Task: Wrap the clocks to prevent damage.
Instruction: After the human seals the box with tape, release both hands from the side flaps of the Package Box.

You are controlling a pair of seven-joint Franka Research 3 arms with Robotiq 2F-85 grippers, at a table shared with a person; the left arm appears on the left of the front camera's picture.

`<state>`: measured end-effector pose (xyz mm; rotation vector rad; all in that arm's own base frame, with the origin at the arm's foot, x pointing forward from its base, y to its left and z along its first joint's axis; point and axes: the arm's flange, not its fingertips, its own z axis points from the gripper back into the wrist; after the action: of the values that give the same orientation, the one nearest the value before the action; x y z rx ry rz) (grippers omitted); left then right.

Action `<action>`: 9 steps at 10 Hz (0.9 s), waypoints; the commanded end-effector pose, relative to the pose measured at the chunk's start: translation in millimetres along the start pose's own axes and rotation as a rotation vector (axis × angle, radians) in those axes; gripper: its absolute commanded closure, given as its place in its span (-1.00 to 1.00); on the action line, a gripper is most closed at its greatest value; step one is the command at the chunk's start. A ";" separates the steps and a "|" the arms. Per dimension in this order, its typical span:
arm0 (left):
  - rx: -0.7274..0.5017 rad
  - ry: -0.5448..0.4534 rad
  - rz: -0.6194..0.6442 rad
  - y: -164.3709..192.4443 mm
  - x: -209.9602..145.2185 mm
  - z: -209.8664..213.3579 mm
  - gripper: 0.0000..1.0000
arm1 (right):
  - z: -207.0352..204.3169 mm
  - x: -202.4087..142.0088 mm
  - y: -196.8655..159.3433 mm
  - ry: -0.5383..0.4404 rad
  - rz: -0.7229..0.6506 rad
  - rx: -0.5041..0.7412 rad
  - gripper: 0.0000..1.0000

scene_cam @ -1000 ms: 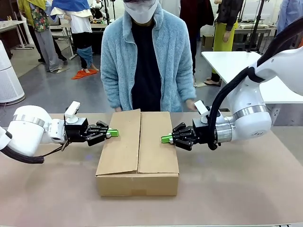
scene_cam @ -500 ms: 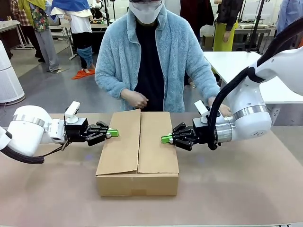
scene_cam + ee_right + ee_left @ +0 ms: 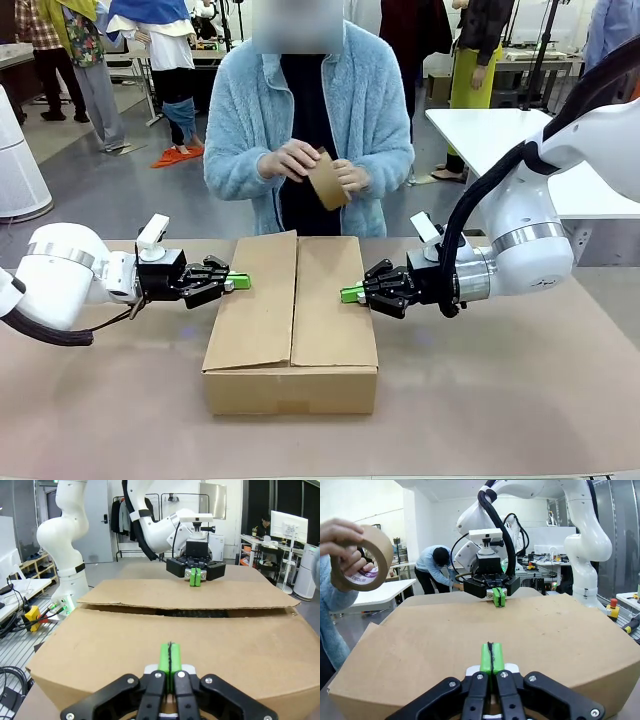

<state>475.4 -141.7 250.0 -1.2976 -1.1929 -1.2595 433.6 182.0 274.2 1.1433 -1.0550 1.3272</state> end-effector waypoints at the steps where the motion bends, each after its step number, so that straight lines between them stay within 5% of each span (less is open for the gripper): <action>1: 0.002 0.005 -0.002 -0.7 -1.5 -0.8 0.99 | -0.6 -1.6 0.1 0.008 -0.002 -0.003 0.98; 9: 0.002 0.005 -0.002 -0.7 -1.5 -0.8 0.99 | -0.6 -1.6 0.1 0.008 -0.002 -0.003 0.98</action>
<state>475.4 -141.7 250.0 -1.2976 -1.1929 -1.2595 433.6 182.0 274.2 1.1433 -1.0550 1.3272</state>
